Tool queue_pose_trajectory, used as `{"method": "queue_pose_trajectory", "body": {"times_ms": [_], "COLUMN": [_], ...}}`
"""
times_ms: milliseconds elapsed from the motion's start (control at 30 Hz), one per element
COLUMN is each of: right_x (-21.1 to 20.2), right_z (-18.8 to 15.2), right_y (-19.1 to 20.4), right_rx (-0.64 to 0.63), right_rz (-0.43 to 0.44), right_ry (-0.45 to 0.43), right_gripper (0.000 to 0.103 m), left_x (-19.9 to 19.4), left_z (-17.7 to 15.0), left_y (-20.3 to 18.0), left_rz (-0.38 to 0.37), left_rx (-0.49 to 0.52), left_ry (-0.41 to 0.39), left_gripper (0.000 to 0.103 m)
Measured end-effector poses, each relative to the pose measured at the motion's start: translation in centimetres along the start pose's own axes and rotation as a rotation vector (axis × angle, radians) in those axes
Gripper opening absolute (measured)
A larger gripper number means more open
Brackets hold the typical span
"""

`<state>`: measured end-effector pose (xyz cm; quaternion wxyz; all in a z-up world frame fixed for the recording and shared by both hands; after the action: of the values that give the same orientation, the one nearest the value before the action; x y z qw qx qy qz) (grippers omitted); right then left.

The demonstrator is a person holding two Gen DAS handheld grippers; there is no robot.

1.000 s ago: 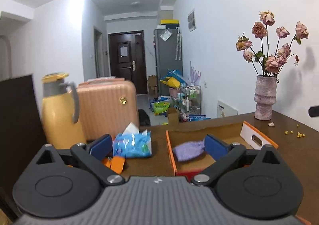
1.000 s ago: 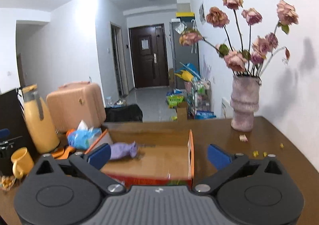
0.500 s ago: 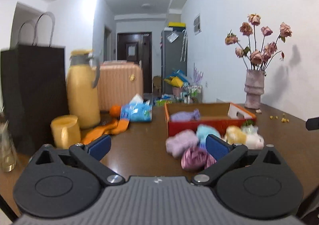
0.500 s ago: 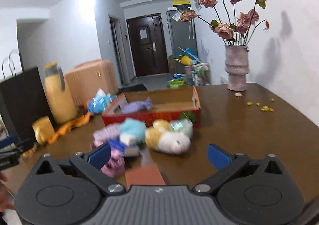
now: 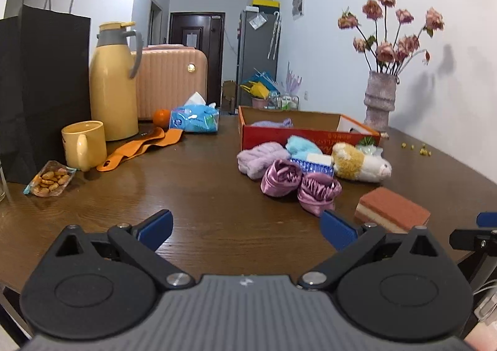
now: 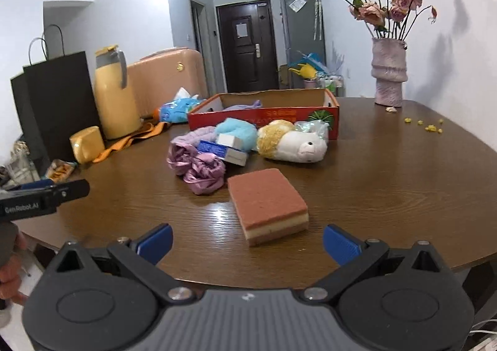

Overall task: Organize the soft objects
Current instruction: 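Move the right tool back to the pink-orange sponge and grasp it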

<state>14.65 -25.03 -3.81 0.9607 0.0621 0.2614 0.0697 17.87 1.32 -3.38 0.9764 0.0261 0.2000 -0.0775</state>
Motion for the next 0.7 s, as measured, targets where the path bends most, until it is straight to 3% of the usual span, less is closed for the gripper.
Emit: {"method": "queue_pose_trajectory", "body": {"times_ms": [200,500,633,700], "right_x": [2.5,7.0,8.0,8.5], "right_z": [-0.2,-0.3,0.4,1.0], "right_y": [-1.6,-2.7,-3.3,-3.9], "right_rx": [-0.015,-0.003,-0.007,-0.065], "right_rz": [-0.053,-0.024,0.006,-0.034], "right_ry": [-0.087,0.079,0.084,0.079], "right_gripper": [0.103,0.103,0.103,0.099], "left_x": [3.5,8.1,9.5,10.2], "left_z": [0.1,2.0,2.7,3.1], "left_y": [-3.0,-7.1,-8.7,-9.7], "left_rz": [-0.073,-0.159,-0.200,-0.245], "left_rx": [0.047,0.139,0.159,0.164], "left_ry": [0.040,0.040,0.038,0.046], "left_gripper": [0.103,0.103,0.103,0.103]}}
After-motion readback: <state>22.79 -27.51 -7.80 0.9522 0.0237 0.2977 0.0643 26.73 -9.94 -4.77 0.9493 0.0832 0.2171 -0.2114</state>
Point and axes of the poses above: each gripper's, at about its wrist camera, not at the fingertips, and x roughly the way its jaws point, y to its left, z to its top, the point moved 7 cm from there along x, roughly the way its jaws point, and after that the axes turned 4 degrees about x, right-handed, at the moved point
